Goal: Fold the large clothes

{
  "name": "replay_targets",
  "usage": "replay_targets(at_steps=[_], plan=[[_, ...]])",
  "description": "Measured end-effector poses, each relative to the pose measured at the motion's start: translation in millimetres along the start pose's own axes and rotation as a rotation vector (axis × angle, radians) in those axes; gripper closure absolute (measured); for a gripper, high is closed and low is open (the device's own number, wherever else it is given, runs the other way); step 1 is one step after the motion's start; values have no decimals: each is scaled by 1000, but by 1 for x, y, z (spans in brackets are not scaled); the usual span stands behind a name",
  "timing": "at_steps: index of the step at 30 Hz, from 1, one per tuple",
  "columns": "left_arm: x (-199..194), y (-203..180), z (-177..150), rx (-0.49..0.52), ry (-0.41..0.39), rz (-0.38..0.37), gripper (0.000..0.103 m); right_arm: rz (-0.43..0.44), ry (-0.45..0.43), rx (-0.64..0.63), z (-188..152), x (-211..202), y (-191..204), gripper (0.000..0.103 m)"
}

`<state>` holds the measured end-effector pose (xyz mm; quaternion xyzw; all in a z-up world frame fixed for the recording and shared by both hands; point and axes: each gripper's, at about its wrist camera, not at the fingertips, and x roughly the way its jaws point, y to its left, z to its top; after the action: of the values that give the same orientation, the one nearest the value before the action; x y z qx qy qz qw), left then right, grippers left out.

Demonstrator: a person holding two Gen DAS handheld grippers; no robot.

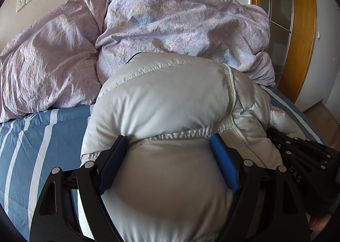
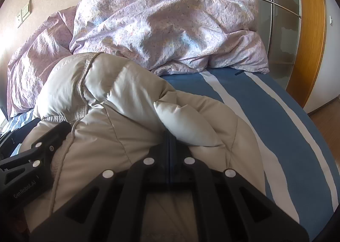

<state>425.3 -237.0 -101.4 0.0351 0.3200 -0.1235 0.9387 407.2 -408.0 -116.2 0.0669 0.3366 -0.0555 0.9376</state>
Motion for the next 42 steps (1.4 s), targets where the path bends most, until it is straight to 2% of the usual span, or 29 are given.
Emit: replay_targets(at_steps=[21,31,35,38,39,41,42], plan=[[-3,0,1,-1,-5,-6,22,0,-5,-17,-1,-1,1,103],[-20,2,2,49,-2,10,21,-35,22,-76,1,-2,8,103],[-40,15,-2,31,-18,14,9,-62,23,-111,2,-9,12,102],[-54,35,-3,-20,-20,9,4,-81,16,-145,2,-20,17,98],[-57,41,-3,-34,-18,10,3,-87,12,-153,2,-25,18,93],[-65,56,-6,-62,-11,4,1,-90,-1,-158,2,-37,18,72],[-67,62,-7,-65,-1,5,1,-98,-12,-159,2,-43,18,52]])
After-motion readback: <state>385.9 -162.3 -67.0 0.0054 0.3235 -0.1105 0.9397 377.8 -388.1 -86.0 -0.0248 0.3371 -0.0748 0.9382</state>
